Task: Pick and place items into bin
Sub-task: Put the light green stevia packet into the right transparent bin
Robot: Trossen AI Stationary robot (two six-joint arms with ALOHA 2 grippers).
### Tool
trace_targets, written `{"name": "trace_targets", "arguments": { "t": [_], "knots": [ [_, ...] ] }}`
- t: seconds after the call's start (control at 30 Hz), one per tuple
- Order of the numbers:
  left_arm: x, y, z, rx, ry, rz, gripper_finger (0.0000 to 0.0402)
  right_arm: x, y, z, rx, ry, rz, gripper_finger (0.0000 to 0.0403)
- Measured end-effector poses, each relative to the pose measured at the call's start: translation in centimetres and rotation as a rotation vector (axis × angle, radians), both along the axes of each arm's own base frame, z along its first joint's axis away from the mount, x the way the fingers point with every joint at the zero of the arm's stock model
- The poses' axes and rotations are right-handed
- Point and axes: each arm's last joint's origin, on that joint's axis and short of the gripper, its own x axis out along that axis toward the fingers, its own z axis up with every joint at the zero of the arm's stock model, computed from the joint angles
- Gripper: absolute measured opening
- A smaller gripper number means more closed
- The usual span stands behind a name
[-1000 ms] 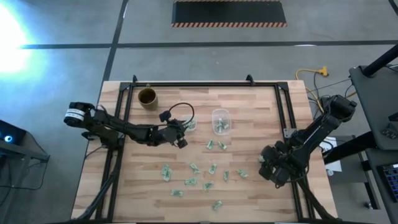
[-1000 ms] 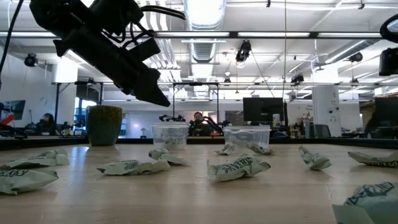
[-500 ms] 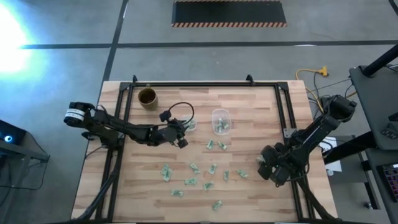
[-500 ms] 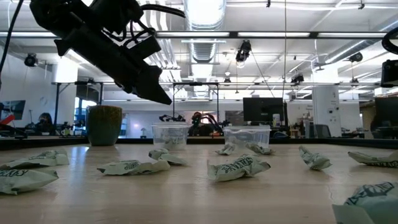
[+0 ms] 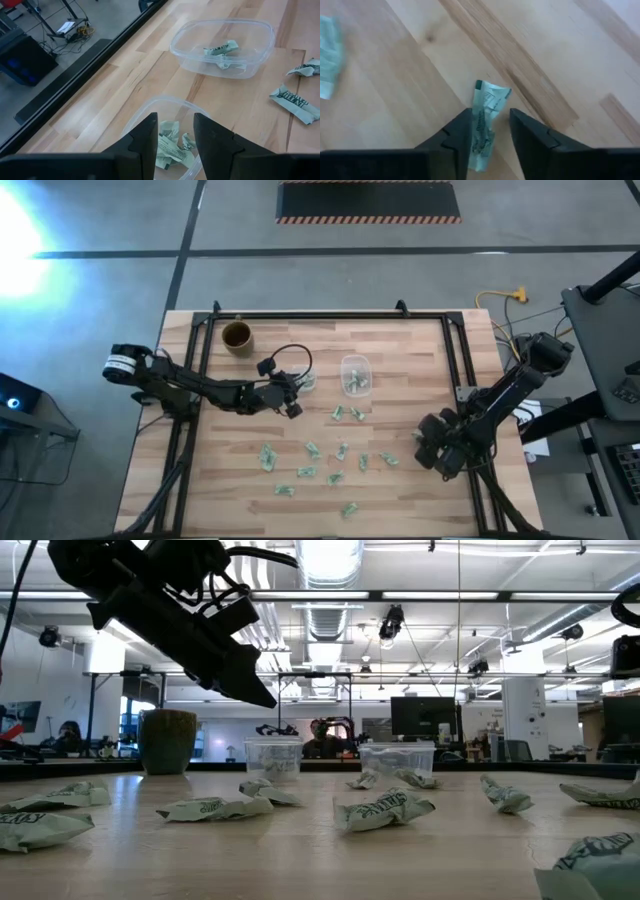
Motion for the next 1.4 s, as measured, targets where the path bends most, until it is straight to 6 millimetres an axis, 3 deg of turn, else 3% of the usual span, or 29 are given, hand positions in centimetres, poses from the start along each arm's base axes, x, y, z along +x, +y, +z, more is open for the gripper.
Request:
{"name": "trace_targets", "arguments": {
  "t": [0.33, 0.67, 0.83, 1.17, 1.4],
  "knots": [
    [0.0, 0.0, 0.0, -0.001, -0.001, -0.002, 0.0109, 1.2, 1.0, 1.8, -0.115, -0.106, 0.135, 0.0019],
    [0.0, -0.1, 0.0, -0.007, 0.000, -0.011, 0.0109, 1.5, 1.2, 2.2, -0.129, -0.105, 0.178, 0.0009],
    [0.0, -0.1, 0.0, -0.008, 0.000, -0.013, 0.0109, 1.5, 1.2, 2.1, -0.155, -0.077, 0.246, 0.0040],
    [0.0, -0.1, 0.0, -0.009, 0.000, -0.014, 0.0109, 0.6, 0.4, 0.8, -0.135, -0.015, 0.214, 0.0166],
    [0.0, -0.1, 0.0, -0.009, 0.000, -0.014, 0.0109, 0.2, 0.0, 0.3, -0.134, -0.007, 0.181, 0.0202]
  ]
}}
